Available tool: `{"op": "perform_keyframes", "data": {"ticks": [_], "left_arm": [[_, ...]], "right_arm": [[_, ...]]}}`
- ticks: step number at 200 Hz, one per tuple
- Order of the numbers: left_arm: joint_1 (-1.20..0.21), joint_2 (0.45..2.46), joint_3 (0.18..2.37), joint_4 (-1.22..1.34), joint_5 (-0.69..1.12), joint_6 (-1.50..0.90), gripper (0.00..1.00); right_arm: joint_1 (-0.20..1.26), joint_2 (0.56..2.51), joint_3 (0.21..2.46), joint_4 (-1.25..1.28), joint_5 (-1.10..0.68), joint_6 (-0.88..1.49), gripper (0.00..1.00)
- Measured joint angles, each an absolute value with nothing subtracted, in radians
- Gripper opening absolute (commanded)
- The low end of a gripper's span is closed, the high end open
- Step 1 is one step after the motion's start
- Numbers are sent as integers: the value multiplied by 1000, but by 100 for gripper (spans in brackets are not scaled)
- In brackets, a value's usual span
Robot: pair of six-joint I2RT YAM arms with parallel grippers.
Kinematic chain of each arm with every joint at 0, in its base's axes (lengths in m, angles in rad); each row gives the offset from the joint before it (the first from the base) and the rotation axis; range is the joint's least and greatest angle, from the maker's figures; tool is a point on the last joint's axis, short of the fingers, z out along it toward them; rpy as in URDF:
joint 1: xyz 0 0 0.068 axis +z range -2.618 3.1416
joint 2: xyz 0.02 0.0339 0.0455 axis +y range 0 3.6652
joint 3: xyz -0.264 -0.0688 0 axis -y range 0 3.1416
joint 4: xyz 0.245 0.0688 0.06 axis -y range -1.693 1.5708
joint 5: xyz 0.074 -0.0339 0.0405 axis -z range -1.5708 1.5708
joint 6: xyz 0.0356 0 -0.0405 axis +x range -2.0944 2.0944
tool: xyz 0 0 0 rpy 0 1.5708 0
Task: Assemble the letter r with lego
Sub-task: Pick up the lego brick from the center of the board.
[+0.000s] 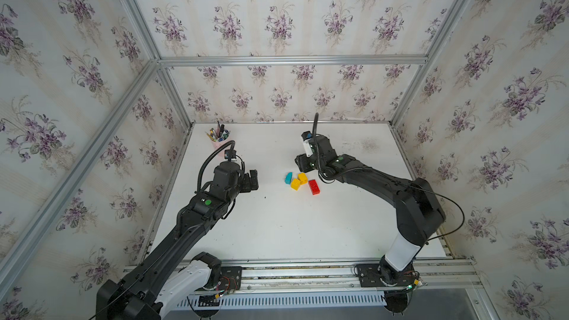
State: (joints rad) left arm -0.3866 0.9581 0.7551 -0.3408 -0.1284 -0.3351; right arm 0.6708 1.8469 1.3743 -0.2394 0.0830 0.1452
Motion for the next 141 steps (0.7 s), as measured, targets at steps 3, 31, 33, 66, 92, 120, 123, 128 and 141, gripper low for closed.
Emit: {"op": "perform_keyframes", "data": {"ticks": [3, 31, 33, 66, 92, 120, 123, 128, 141], "left_arm": [[-387, 956, 753, -341, -128, -337, 96], [-387, 934, 749, -368, -141, -350, 96], [-387, 933, 749, -370, -141, -351, 96], [-388, 913, 740, -401, -162, -356, 95], [-388, 917, 738, -418, -165, -358, 93], [-388, 934, 738, -418, -160, -368, 90], [-388, 936, 738, -418, -158, -368, 90], [-388, 940, 738, -418, -155, -371, 89], [-388, 949, 738, -418, -150, -376, 88]], "right_arm": [[674, 1861, 1390, -252, 89, 144, 58], [692, 1970, 1501, -366, 121, 135, 58], [694, 1975, 1507, -372, 123, 135, 58], [702, 2012, 1553, -445, 143, 146, 59], [700, 2030, 1571, -494, 146, 157, 58], [700, 2024, 1527, -524, 147, 165, 58], [700, 2023, 1522, -528, 145, 166, 58], [700, 2023, 1519, -535, 141, 168, 58], [700, 2023, 1518, -548, 133, 169, 57]]}}
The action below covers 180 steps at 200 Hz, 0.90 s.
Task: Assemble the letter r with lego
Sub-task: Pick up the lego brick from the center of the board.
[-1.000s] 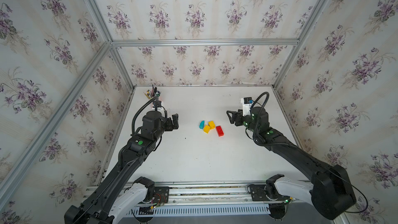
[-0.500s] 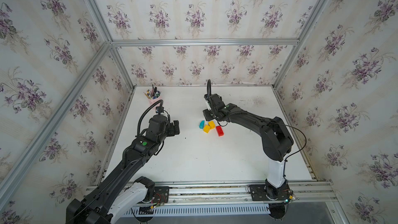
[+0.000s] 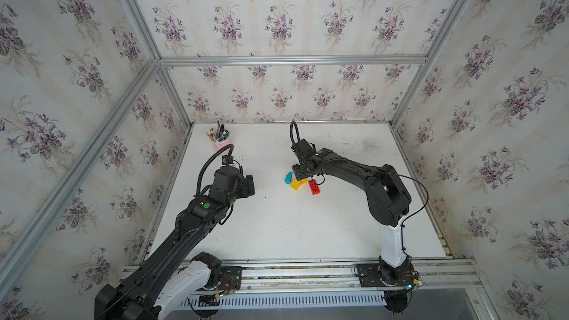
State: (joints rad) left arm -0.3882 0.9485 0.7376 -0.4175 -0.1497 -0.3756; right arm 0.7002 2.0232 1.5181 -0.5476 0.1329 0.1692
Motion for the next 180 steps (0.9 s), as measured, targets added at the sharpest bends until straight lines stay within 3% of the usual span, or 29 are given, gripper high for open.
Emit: {"op": "perform_keyframes", "data": {"ticks": [180], "left_arm": [[-389, 972, 732, -416, -135, -385, 87]], "right_arm": [[700, 2126, 1598, -608, 143, 181, 46]]}}
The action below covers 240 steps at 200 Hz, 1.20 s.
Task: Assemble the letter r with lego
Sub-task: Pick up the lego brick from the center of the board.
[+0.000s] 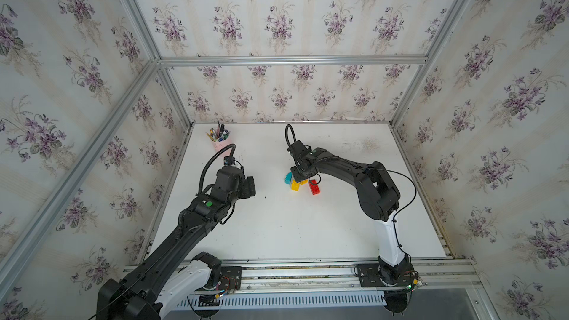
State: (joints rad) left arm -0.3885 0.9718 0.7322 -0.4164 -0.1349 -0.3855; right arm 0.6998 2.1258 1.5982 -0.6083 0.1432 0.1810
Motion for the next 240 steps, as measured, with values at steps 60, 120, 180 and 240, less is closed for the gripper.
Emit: {"op": "perform_keyframes", "data": {"ticks": [60, 120, 180, 240], "left_arm": [[-389, 982, 732, -414, -131, -385, 87], [-389, 958, 720, -414, -131, -387, 87], [-389, 958, 719, -400, -88, -391, 90], [-384, 979, 739, -333, 61, -409, 93]], "right_arm": [[700, 2125, 1589, -607, 144, 183, 35], [700, 2125, 1585, -594, 145, 183, 27], [700, 1846, 1317, -409, 170, 216, 26], [703, 1393, 698, 196, 51, 308, 19]]}}
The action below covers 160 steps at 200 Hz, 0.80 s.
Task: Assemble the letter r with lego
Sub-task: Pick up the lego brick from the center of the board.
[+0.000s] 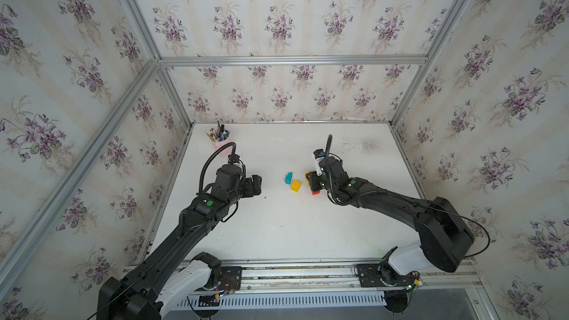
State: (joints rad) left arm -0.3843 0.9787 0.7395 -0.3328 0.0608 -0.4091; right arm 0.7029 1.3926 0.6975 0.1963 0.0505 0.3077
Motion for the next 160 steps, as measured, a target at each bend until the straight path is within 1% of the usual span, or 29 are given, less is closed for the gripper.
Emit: {"op": "perform_keyframes", "data": {"ticks": [24, 44, 72, 112, 134, 160], "left_arm": [[-370, 992, 749, -302, 157, -420, 93], [-335, 1019, 771, -281, 290, -426, 94], [-298, 1101, 881, -322, 459, -400, 94], [-310, 1278, 1119, -505, 640, -298, 89], [-371, 1337, 1208, -620, 660, -244, 89], [-448, 1401, 1300, -731, 657, -207, 83]], "right_arm": [[707, 1312, 556, 382, -26, 327, 17], [710, 1254, 481, 502, -96, 334, 17], [714, 1125, 371, 609, -161, 310, 17], [759, 934, 309, 599, -182, 185, 19], [770, 868, 311, 552, -167, 133, 19], [786, 827, 309, 500, -146, 94, 20]]}}
